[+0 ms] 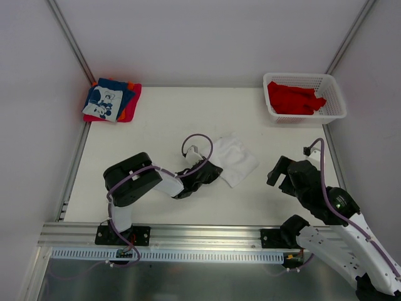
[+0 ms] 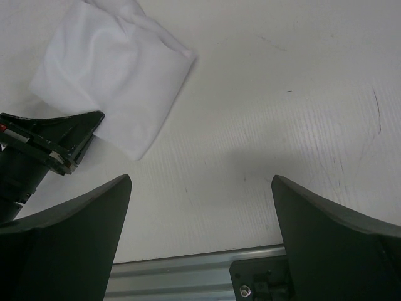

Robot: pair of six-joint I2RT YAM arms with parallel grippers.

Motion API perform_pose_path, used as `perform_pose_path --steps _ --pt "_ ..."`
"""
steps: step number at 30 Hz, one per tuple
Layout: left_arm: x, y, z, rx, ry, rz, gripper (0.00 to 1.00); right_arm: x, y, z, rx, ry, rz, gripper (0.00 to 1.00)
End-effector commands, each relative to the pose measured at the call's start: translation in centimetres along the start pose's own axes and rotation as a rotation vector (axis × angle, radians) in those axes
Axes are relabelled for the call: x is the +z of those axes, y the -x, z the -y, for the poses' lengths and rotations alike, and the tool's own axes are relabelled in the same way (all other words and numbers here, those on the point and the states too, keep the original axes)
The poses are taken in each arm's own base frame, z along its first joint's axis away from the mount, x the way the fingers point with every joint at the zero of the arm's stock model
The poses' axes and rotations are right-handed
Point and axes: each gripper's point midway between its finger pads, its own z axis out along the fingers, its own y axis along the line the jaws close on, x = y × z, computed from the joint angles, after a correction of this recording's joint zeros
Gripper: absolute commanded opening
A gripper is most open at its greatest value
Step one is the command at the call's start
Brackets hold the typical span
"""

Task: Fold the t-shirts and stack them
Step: Neatly place the folded tshirt to the corner

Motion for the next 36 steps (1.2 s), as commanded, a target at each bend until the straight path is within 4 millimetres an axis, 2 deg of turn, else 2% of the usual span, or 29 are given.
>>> perform_pose_path --steps 1,3,5,6,8,15,18,20,22,27,33,34,36 --pt "-1.0 -0.2 -1.6 0.180 0.075 -0.052 0.00 0.0 0.1 0.0 0.006 -0.004 0.007 1.00" --pt "-1.5 0.1 -1.5 0.223 0.091 -0.057 0.00 0.1 0.1 -0.1 0.005 -0.002 0.007 0.99" --pt "-2.1 0.6 -0.2 0.285 0.069 -0.059 0.00 0.1 0.2 -0.2 0.004 0.000 0.007 1.00" --pt "-2.4 0.8 -0.7 0.319 0.095 -0.067 0.00 0.1 0.2 -0.3 0.005 0.001 0.005 1.00" --pt "-3.2 1.5 0.6 0.375 0.067 -0.063 0.00 0.2 0.2 -0.5 0.005 0.006 0.004 1.00" --pt "-5.9 3.3 1.6 0.555 0.081 -0.086 0.00 0.7 0.5 -1.5 -0.002 0.020 0.002 0.99" --pt "-7.6 4.7 2.8 0.628 0.055 -0.078 0.00 0.9 0.6 -2.0 -0.003 0.032 -0.001 0.99" --pt "-8.1 5.7 2.7 0.657 0.071 -0.083 0.00 1.0 0.7 -2.3 -0.001 0.042 0.000 0.99" --pt "-8.8 6.6 3.4 0.690 0.050 -0.086 0.00 1.0 0.8 -2.6 0.002 0.050 0.003 1.00" --pt "-9.6 9.4 2.2 0.712 0.091 -0.104 0.00 1.1 1.0 -3.0 -0.002 0.058 0.001 1.00" --pt "-10.1 11.1 0.8 0.763 0.098 -0.171 0.00 1.0 1.2 -3.0 -0.006 0.061 0.010 0.99" --pt "-10.0 12.3 1.1 0.755 0.102 -0.166 0.00 1.0 1.3 -3.0 -0.010 0.060 0.011 0.99" --pt "-10.1 12.8 0.4 0.794 0.125 -0.204 0.00 0.9 1.5 -3.1 -0.012 0.061 0.016 0.99"
